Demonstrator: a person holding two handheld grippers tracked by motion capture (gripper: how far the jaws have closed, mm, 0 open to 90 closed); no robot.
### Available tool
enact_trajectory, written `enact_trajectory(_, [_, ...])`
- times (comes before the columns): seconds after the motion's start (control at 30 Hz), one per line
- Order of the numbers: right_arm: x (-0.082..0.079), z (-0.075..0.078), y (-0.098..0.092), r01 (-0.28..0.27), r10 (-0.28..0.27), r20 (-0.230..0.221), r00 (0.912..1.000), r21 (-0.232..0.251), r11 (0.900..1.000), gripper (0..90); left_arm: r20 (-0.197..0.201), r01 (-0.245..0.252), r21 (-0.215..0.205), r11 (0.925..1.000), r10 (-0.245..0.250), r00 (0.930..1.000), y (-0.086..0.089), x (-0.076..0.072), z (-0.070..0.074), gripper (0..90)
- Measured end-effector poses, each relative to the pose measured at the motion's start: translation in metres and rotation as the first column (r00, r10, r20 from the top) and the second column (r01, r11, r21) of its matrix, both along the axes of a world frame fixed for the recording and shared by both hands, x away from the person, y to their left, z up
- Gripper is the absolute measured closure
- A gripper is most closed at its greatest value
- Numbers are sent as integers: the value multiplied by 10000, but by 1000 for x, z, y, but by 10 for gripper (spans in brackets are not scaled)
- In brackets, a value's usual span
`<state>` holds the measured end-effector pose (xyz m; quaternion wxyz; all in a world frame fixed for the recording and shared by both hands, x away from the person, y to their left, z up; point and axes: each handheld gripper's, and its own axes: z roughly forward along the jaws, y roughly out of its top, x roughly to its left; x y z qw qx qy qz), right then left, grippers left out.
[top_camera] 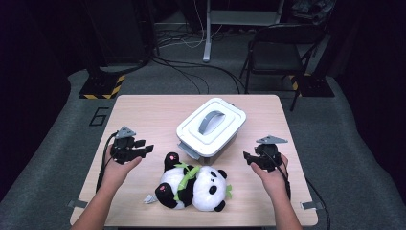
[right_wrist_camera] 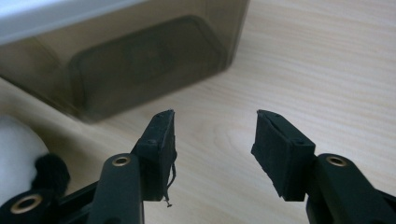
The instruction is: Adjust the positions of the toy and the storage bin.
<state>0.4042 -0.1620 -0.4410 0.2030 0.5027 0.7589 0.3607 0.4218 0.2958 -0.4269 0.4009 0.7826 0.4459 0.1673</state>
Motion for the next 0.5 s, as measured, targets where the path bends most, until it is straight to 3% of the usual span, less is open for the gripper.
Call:
enact_trajectory(0.17, [3,5,15,-248,240,254,9994,345,9991,475,67,196,27,9998,-196,9998,-8,6,5,527])
enact_trajectory(0.27, [1,6,26,-646,640,279,9976,202,9977,470,81,287,23,9996,-287,9996,-13,10,9,523])
enact_trajectory(0.5, [-4,9,35,-921,907,423,9950,324,9952,467,200,756,-89,9971,-754,9970,-34,19,21,527])
